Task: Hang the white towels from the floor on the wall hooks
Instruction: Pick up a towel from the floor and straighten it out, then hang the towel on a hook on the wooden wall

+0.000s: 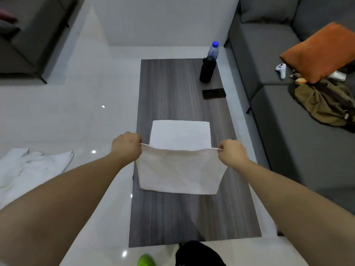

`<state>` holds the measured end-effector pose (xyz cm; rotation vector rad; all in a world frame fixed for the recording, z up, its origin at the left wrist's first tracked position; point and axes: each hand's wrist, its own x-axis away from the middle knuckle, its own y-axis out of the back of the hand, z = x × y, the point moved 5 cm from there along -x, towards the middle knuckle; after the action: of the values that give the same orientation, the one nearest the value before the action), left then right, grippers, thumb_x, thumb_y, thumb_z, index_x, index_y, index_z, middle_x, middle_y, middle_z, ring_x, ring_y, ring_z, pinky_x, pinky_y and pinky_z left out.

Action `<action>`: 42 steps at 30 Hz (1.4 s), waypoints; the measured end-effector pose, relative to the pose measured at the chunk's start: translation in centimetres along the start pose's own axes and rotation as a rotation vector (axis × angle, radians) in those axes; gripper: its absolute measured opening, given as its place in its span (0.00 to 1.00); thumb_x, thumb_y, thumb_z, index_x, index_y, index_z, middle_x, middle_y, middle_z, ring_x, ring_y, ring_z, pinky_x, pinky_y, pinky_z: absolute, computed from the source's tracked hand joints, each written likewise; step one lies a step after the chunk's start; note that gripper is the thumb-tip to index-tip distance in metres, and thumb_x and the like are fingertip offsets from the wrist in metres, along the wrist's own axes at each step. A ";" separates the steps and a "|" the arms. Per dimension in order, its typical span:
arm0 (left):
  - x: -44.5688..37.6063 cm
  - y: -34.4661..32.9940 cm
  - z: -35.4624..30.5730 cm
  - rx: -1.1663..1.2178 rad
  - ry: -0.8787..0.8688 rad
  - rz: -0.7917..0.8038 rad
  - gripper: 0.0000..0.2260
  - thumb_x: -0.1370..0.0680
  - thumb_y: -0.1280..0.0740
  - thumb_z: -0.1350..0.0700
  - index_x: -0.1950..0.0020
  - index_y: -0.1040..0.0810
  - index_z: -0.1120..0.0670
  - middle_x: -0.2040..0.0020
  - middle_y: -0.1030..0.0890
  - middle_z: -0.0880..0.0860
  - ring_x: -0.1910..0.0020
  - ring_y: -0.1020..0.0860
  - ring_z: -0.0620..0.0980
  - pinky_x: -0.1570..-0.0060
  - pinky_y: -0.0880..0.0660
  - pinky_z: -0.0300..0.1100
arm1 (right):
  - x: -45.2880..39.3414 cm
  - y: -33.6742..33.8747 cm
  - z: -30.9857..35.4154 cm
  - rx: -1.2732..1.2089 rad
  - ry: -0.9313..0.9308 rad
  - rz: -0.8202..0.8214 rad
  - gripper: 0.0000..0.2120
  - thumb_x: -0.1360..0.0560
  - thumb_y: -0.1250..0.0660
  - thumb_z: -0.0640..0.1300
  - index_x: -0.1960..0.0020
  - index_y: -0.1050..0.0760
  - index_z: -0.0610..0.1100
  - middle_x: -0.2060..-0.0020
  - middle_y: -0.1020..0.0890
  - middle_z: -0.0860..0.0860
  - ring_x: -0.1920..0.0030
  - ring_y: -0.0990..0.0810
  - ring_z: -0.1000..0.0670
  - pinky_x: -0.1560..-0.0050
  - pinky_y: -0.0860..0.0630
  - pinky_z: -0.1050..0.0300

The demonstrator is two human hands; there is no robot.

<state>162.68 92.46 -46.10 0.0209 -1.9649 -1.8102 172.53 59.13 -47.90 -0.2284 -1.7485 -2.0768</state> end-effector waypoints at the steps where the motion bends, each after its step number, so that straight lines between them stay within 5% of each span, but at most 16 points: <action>1: -2.0 0.9 -0.2 -0.004 0.012 -0.013 0.13 0.28 0.39 0.62 0.49 0.20 0.52 0.54 0.23 0.55 0.58 0.24 0.56 0.61 0.30 0.42 | -2.3 0.9 0.5 -0.010 0.013 -0.005 0.07 0.29 0.38 0.39 0.60 0.23 0.47 0.65 0.21 0.50 0.64 0.23 0.47 0.64 0.29 0.56; 7: -12.5 3.3 -1.6 0.006 0.043 -0.069 0.13 0.27 0.38 0.61 0.46 0.21 0.53 0.51 0.21 0.56 0.53 0.23 0.58 0.60 0.31 0.43 | -13.9 3.1 2.0 -0.046 0.028 -0.126 0.13 0.24 0.38 0.43 0.40 0.22 0.48 0.51 0.18 0.43 0.51 0.21 0.40 0.57 0.28 0.55; 11: -14.3 -1.5 -2.4 0.059 0.053 -0.003 0.09 0.27 0.38 0.61 0.50 0.22 0.52 0.53 0.20 0.54 0.60 0.26 0.55 0.62 0.32 0.42 | -16.2 -2.3 1.3 -0.145 -0.005 -0.064 0.14 0.23 0.37 0.44 0.37 0.23 0.48 0.49 0.18 0.46 0.50 0.20 0.43 0.60 0.31 0.59; 13: -13.5 -6.1 -2.6 0.087 0.041 0.077 0.06 0.26 0.39 0.61 0.55 0.24 0.51 0.53 0.20 0.55 0.60 0.26 0.55 0.62 0.31 0.42 | -15.7 -6.8 0.8 -0.164 -0.004 0.027 0.14 0.23 0.37 0.43 0.38 0.23 0.47 0.48 0.17 0.47 0.50 0.20 0.45 0.59 0.29 0.59; 19: -8.5 -20.1 -3.3 0.148 0.012 0.322 0.11 0.22 0.37 0.56 0.41 0.22 0.50 0.45 0.22 0.52 0.46 0.24 0.53 0.53 0.28 0.44 | -10.2 -19.8 -0.6 -0.129 0.055 0.292 0.15 0.24 0.38 0.40 0.40 0.22 0.47 0.50 0.16 0.49 0.49 0.20 0.46 0.57 0.26 0.59; 24: -5.1 -27.2 -5.5 0.149 -0.138 0.352 0.12 0.24 0.34 0.55 0.41 0.21 0.53 0.44 0.22 0.53 0.45 0.26 0.54 0.50 0.24 0.48 | -6.1 -26.7 -0.7 -0.017 0.257 0.324 0.12 0.22 0.37 0.41 0.42 0.21 0.44 0.50 0.18 0.46 0.48 0.24 0.46 0.50 0.26 0.55; 33: -4.6 -30.9 -8.1 -0.033 -0.238 0.223 0.15 0.35 0.32 0.62 0.49 0.27 0.56 0.50 0.27 0.55 0.52 0.30 0.57 0.53 0.31 0.51 | -5.6 -29.5 -0.9 0.076 0.463 -0.037 0.04 0.32 0.33 0.32 0.58 0.22 0.37 0.62 0.23 0.42 0.61 0.26 0.42 0.62 0.29 0.49; 38: -5.2 -29.6 -8.0 -0.036 -0.273 0.191 0.06 0.29 0.37 0.64 0.54 0.25 0.58 0.56 0.24 0.57 0.56 0.28 0.58 0.58 0.37 0.48 | -6.4 -28.3 -0.1 0.041 0.432 0.042 0.08 0.36 0.34 0.29 0.57 0.24 0.36 0.61 0.23 0.40 0.60 0.26 0.40 0.59 0.29 0.49; 42: -5.2 -26.4 -7.8 -0.017 -0.248 0.196 0.08 0.28 0.37 0.62 0.49 0.26 0.56 0.57 0.22 0.54 0.59 0.25 0.55 0.59 0.39 0.45 | -5.7 -25.5 0.6 0.041 0.387 0.134 0.18 0.38 0.34 0.27 0.50 0.27 0.38 0.58 0.25 0.43 0.60 0.29 0.45 0.58 0.31 0.53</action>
<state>162.21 83.29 -72.53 -0.4057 -2.0344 -1.7688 167.12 64.15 -72.99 0.0647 -1.4966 -1.8418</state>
